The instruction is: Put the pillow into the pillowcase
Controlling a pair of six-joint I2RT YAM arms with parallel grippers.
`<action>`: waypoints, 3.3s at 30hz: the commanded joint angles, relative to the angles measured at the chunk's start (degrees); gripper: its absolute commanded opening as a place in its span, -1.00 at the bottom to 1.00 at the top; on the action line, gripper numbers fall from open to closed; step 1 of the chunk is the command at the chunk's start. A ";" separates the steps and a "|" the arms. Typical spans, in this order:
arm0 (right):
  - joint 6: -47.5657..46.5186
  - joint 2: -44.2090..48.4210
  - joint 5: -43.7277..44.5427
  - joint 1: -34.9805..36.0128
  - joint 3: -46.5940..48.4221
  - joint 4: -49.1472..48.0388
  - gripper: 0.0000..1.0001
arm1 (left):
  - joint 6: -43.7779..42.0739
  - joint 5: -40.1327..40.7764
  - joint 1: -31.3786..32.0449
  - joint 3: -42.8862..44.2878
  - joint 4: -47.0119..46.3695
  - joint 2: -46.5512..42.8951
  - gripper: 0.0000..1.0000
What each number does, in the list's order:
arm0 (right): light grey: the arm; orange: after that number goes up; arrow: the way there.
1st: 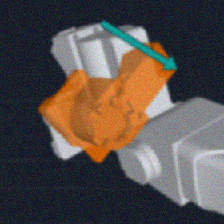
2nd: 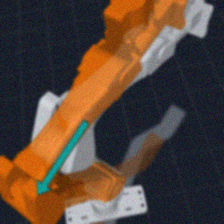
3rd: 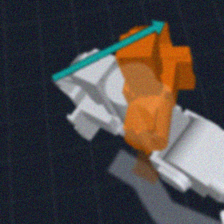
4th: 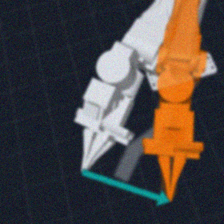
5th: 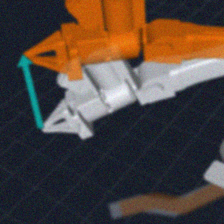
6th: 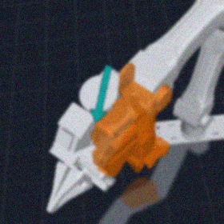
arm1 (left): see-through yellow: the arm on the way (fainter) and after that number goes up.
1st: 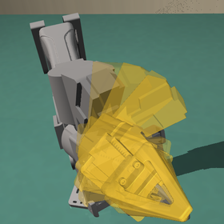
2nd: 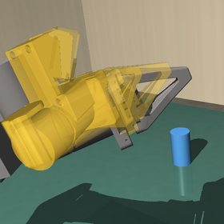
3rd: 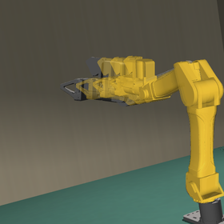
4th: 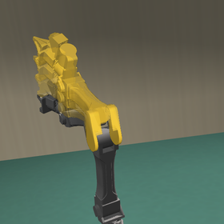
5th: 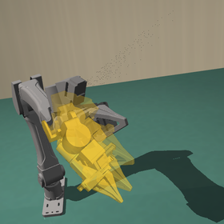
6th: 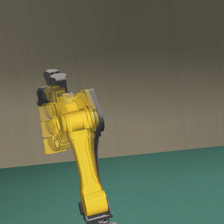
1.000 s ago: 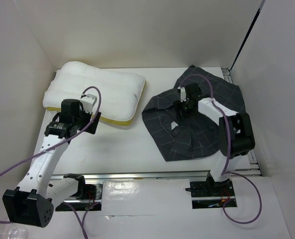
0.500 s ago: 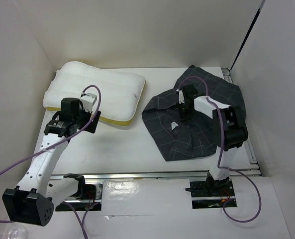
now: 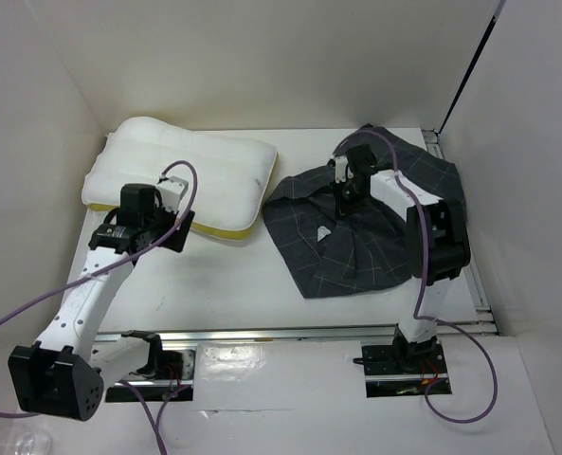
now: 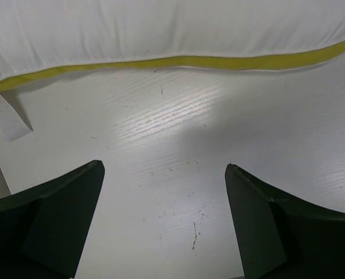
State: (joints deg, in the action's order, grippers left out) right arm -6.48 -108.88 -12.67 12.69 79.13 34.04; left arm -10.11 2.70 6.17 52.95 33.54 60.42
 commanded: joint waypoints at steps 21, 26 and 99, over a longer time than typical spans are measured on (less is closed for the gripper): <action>-3.98 13.96 -8.69 -2.23 1.90 2.87 -1.00 | -5.97 -8.48 0.15 9.78 -4.90 10.39 1.00; -3.98 13.96 -9.31 -2.23 0.76 3.40 -1.00 | -16.41 -17.89 0.15 22.07 0.02 19.98 1.00; -5.22 7.71 -12.38 -1.70 5.86 4.37 -1.00 | -34.61 -38.91 -1.96 35.13 15.58 39.27 -1.00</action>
State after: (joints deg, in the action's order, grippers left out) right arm -13.54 -105.03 -25.12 10.68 83.99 40.03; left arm -43.48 -31.18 5.34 90.04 42.61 109.03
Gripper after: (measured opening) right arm 0.012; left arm 0.029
